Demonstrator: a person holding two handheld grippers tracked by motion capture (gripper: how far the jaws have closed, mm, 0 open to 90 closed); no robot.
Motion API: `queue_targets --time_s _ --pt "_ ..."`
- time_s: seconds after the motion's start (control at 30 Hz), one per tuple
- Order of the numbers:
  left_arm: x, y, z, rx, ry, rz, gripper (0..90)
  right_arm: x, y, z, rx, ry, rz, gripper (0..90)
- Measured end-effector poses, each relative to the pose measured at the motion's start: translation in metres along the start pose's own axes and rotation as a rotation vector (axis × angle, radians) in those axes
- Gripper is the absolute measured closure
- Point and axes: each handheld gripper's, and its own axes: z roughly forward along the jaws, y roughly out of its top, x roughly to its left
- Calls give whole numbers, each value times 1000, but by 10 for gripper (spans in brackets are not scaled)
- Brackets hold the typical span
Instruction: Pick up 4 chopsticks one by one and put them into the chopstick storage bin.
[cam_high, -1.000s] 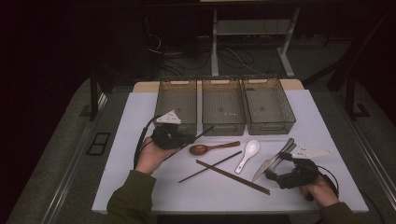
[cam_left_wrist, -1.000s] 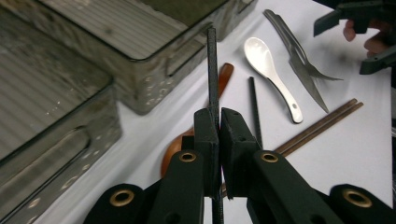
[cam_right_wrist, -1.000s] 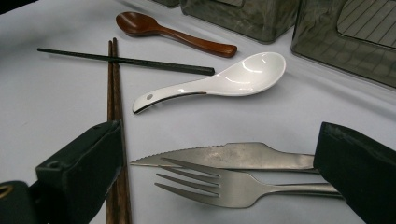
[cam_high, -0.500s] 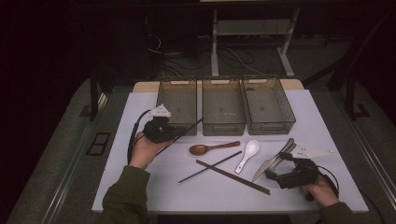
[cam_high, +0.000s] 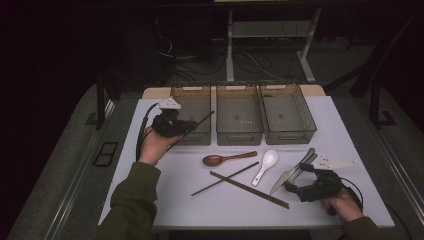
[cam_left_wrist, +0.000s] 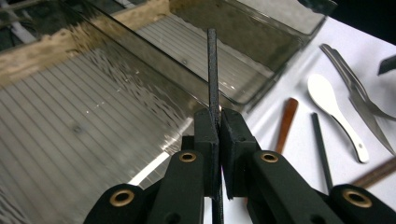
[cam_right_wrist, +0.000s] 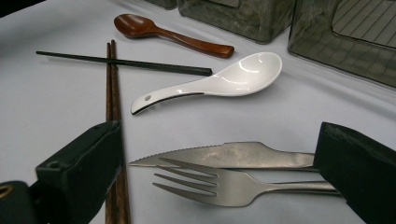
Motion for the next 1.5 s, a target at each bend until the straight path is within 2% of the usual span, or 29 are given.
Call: queue_targets --time_s 0.43,0.5,0.73,0.9,1.07,1.23,1.5 --pt "29 34 13 -29 76 -19 850 1 0 -1 -1 2 7 16" --pt "34 38 16 -42 79 -34 850 1 0 -1 -3 4 8 16" --pt "51 51 28 -76 111 -40 850 1 0 -2 -6 9 5 16" --pt "59 57 39 -88 117 -47 849 0 -1 -3 -8 11 10 16" --pt "65 61 48 -110 123 -55 850 -1 -1 -3 -7 12 14 16" --pt "70 57 59 -126 133 -67 849 -1 -1 -4 -8 17 12 16" --pt "73 51 72 -102 145 -80 849 -2 -1 -5 -10 16 16 16"
